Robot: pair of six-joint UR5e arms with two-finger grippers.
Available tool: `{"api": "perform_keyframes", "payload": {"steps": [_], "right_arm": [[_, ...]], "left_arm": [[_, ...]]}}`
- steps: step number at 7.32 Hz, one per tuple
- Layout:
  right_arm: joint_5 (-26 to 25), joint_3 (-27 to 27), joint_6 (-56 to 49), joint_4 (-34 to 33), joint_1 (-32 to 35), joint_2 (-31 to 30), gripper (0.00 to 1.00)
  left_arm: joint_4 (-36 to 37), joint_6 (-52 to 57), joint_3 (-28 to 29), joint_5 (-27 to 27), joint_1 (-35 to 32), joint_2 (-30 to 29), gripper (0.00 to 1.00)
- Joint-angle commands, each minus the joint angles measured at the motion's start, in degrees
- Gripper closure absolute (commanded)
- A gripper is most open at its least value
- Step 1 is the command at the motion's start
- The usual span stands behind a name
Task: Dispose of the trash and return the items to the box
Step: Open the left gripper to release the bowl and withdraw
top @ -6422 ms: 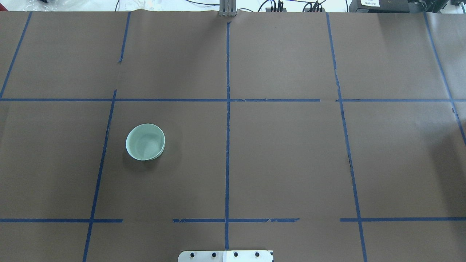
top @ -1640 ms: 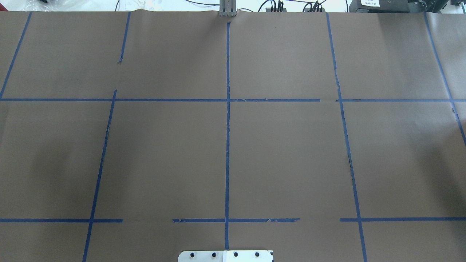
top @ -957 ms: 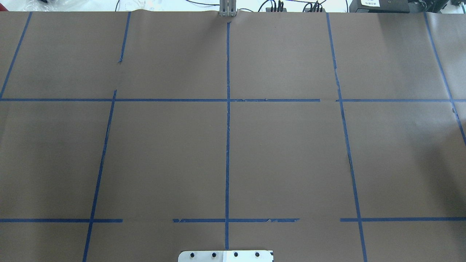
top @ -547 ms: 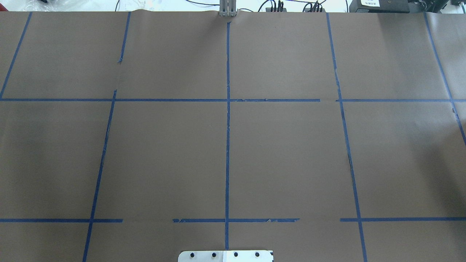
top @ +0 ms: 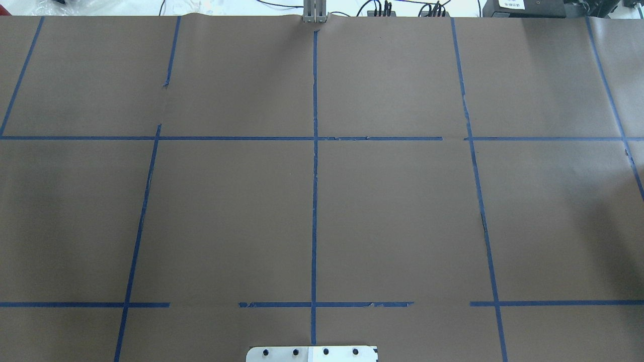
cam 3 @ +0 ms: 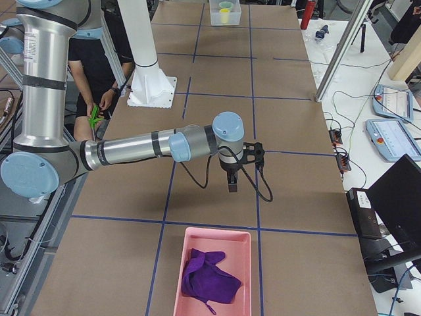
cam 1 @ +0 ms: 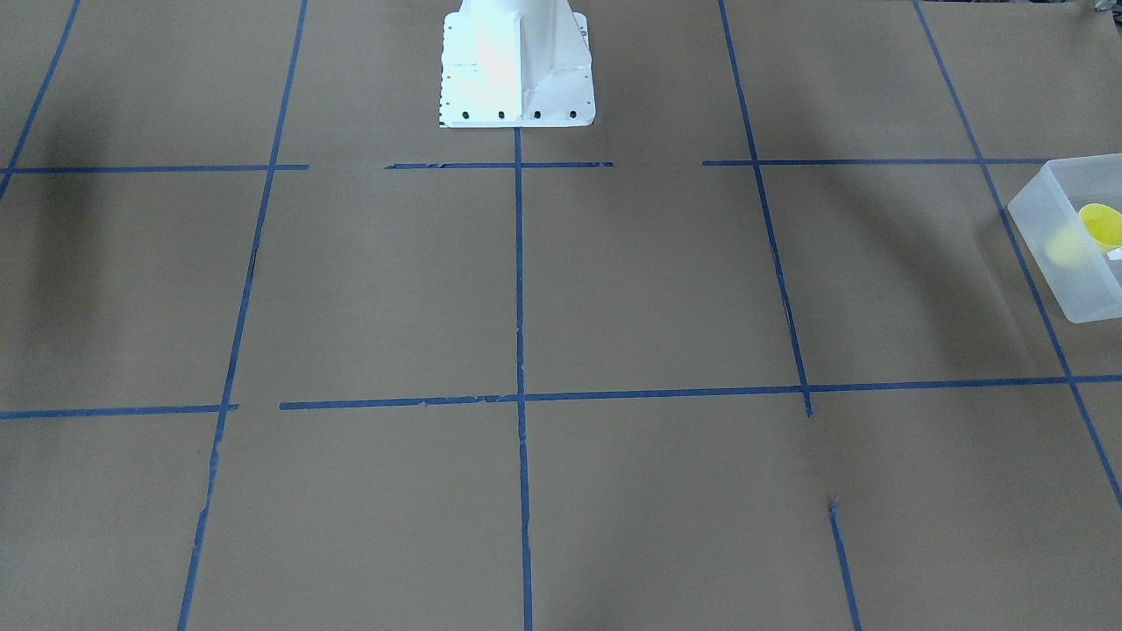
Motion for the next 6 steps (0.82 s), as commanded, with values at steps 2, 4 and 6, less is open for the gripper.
{"api": "perform_keyframes", "payload": {"steps": [2, 4, 6], "right_arm": [[0.2, -0.7, 0.5, -0.2, 0.0, -0.1, 0.0], [0.2, -0.1, 1.0, -0.2, 0.1, 0.0, 0.0], [0.3, -0.3, 0.9, -0.2, 0.1, 0.0, 0.0]], "left_arm": [[2.8, -8.7, -1.2, -3.1, 0.1, -5.8, 0.0], [17.8, -15.3, -8.2, -11.4, 0.3, -9.5, 0.0], [30.0, -16.6, -14.9, -17.0, 0.6, -11.0, 0.0]]}}
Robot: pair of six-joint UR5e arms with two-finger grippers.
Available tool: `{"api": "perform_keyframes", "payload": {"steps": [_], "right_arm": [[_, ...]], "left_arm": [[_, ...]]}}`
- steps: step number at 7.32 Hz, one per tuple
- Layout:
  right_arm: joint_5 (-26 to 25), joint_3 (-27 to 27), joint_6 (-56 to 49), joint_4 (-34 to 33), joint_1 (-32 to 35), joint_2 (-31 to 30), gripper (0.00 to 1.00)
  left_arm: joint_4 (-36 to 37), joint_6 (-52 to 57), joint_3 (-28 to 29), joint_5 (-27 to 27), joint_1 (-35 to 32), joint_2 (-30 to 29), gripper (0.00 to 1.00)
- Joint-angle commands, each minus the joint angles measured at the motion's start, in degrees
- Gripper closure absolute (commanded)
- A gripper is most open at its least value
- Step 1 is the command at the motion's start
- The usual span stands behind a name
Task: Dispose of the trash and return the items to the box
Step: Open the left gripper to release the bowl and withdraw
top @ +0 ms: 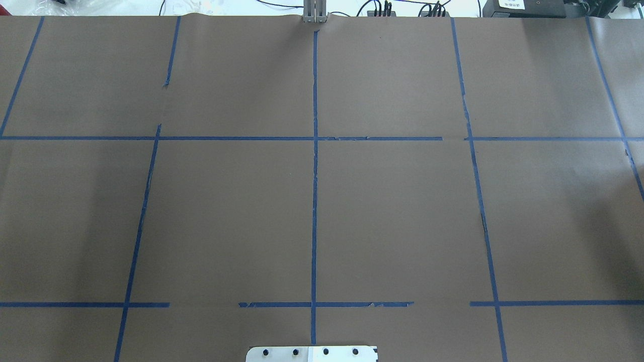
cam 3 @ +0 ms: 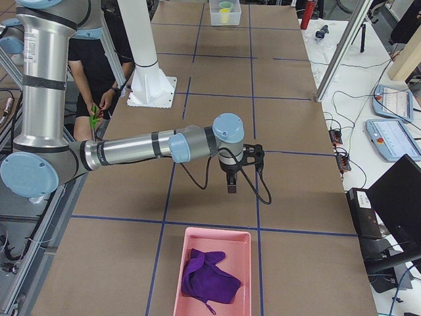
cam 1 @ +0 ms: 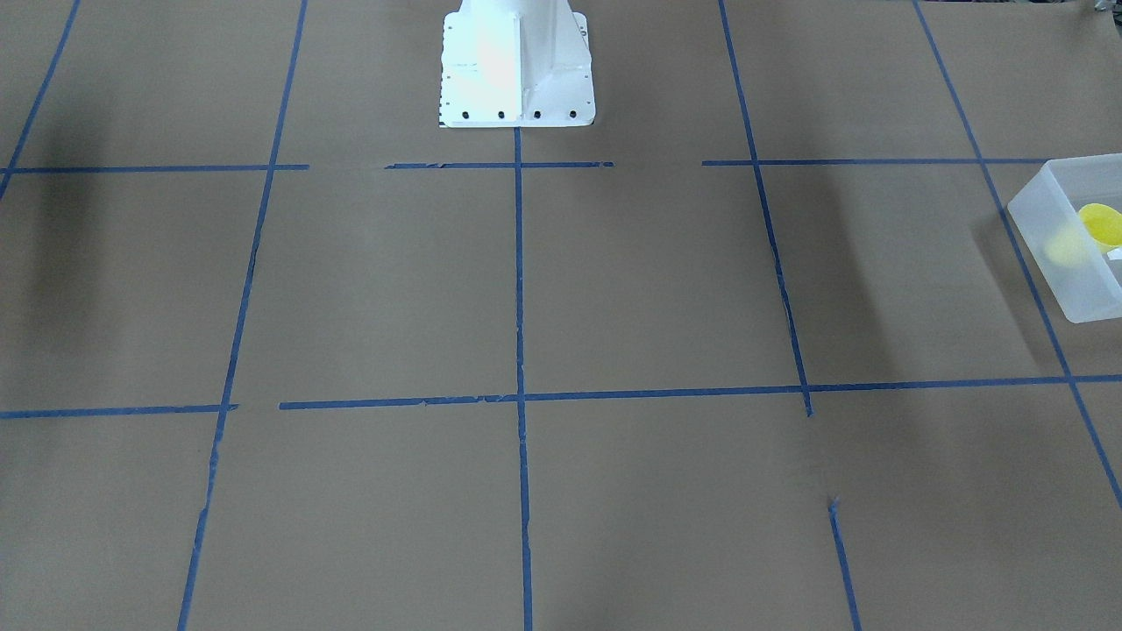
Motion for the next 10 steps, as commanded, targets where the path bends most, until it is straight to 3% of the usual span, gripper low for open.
{"api": "perform_keyframes", "payload": {"steps": [1, 4, 10], "right_arm": [[0.4, 0.0, 0.0, 0.0, 0.0, -0.1, 0.0], [1.5, -0.4, 0.0, 0.0, 0.0, -0.1, 0.0], [1.1, -2.9, -0.7, -0.1, 1.1, -0.1, 0.0]], "left_arm": [[9.4, -0.9, -4.9, -6.2, 0.2, -1.3, 0.0], [9.3, -0.9, -6.0, -8.1, 3.9, -1.2, 0.0], [9.1, -0.8, -5.8, -7.9, 4.0, -1.2, 0.0]]}}
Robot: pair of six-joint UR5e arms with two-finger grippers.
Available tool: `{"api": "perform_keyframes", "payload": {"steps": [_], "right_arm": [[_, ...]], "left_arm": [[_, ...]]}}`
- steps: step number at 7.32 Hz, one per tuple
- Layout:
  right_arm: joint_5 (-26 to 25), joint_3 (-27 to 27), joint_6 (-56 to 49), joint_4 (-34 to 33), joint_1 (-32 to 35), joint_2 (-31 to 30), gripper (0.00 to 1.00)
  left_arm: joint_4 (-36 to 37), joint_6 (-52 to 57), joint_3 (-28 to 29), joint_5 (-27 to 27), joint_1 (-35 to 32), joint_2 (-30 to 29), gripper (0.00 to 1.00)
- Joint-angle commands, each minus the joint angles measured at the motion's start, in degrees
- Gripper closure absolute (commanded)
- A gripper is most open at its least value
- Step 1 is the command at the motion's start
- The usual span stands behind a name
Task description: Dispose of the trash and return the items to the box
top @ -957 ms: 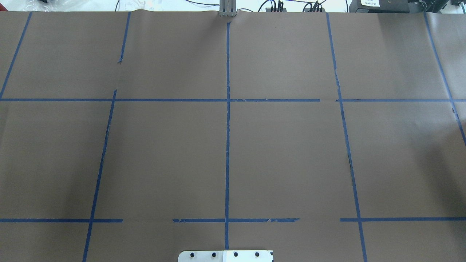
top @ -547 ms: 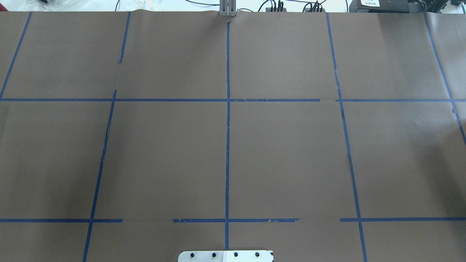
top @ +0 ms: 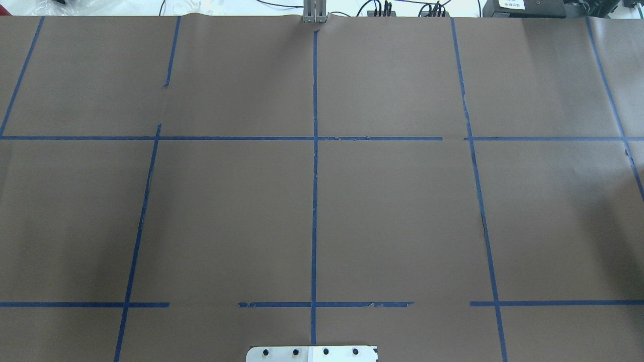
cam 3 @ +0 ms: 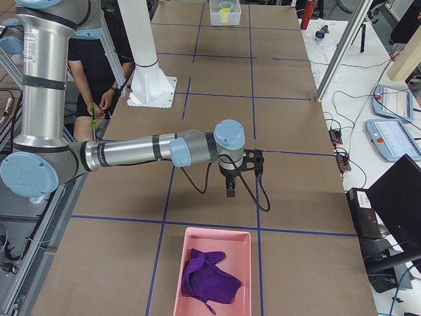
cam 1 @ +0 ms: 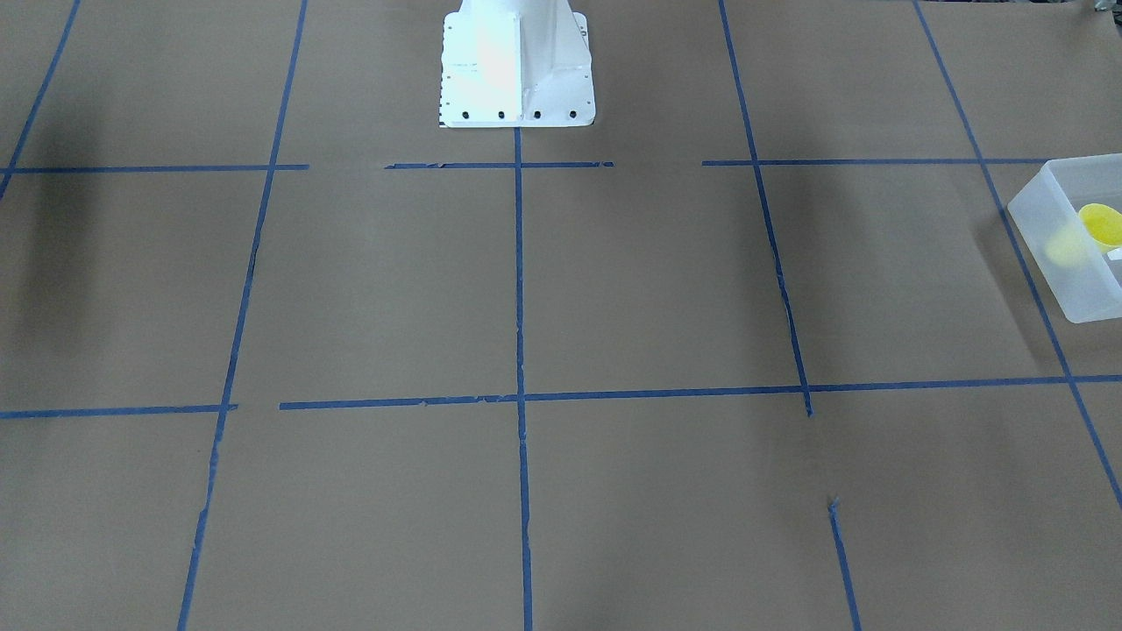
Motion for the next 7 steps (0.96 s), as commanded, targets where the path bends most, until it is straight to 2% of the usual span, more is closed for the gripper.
{"api": "perform_keyframes", "payload": {"steps": [1, 4, 7], "right_arm": [[-0.1, -0.8, -0.1, -0.1, 2.0, -0.3, 0.0], [-0.1, -4.7, -1.8, 0.0, 5.2, -0.3, 0.0], [-0.2, -5.4, -4.9, 0.0, 5.8, -0.5, 0.0]], "left_arm": [[0.0, 0.2, 0.2, 0.0, 0.0, 0.0, 0.0], [0.0, 0.6, 0.5, 0.0, -0.1, 0.7, 0.0], [0.0, 0.6, 0.4, 0.0, -0.1, 0.7, 0.0]]}}
